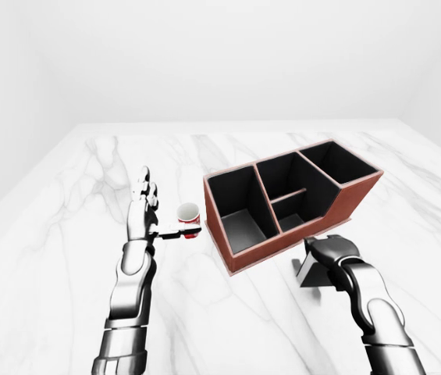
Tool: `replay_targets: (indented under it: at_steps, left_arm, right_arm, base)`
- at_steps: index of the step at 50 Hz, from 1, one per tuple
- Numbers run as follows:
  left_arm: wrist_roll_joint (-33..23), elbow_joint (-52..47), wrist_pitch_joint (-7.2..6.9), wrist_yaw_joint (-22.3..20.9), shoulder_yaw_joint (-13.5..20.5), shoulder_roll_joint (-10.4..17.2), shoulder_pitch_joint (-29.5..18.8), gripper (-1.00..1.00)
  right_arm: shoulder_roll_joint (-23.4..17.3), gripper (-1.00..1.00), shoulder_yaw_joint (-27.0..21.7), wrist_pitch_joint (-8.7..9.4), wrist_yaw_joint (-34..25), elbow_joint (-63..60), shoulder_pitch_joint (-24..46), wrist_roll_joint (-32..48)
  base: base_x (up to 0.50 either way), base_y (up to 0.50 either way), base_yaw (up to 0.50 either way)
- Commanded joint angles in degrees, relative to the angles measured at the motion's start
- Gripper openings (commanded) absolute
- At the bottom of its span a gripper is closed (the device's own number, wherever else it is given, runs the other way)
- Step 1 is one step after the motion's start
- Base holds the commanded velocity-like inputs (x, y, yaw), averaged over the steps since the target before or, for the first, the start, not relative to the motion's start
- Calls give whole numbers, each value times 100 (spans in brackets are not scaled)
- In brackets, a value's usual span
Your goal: Pick up the book and place it in the left compartment of the caddy.
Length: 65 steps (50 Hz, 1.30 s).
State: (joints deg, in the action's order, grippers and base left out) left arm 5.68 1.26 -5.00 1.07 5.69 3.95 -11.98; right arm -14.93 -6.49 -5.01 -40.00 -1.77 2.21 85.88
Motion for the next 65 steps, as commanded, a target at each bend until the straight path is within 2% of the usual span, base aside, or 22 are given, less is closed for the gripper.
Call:
replay_targets:
  at_steps: [1,13,15,27,37,43,44,45,47,52,57,65]
  left_arm:
    - [17,-13,0,0,13,15,-33,100]
    - [46,42,0,-1,46,44,-66,100]
    - [49,50,0,-3,50,47,-69,100]
    - [42,-19,0,5,43,41,-38,100]
    - [45,-109,0,12,39,29,-9,100]
    - [49,-181,0,14,43,30,-2,100]
    - [49,-182,0,14,43,30,-2,100]
    - [46,-186,0,16,43,30,-1,100]
    - [45,-188,0,14,42,31,-3,100]
    - [60,-199,0,13,61,43,-17,100]
    - [69,-233,0,18,71,53,-21,100]
    - [72,-231,0,19,75,60,-47,100]
  right_arm:
    - [-68,-100,31,1,0,20,308,-188]
    - [38,-100,24,1,0,-447,354,-674]
    - [22,-100,-47,1,0,-650,479,-903]
    - [-143,-100,-638,1,0,-1761,-4,-1449]
    - [-476,-100,-1517,1,0,-2928,14,-2756]
    - [-995,-100,-2070,1,0,-3446,315,-3717]
    - [-999,-100,-2081,1,0,-3451,324,-3728]
    - [-1273,-100,-2027,1,0,-3603,314,-3989]
    - [-1572,-100,-1888,1,0,-3718,380,-4175]
    - [-1960,-100,-1944,1,0,-3859,347,-4634]
    - [-2069,-100,-1693,1,0,-3674,771,-4770]
    - [-1795,-100,-991,1,0,-2965,1918,-4542]
  base:
    - [0,0,0]
    - [0,0,0]
    - [0,0,0]
    - [0,0,0]
    - [0,0,0]
    - [0,0,0]
    - [0,0,0]
    - [0,0,0]
    - [0,0,0]
    - [0,0,0]
    - [0,0,0]
    - [0,0,0]
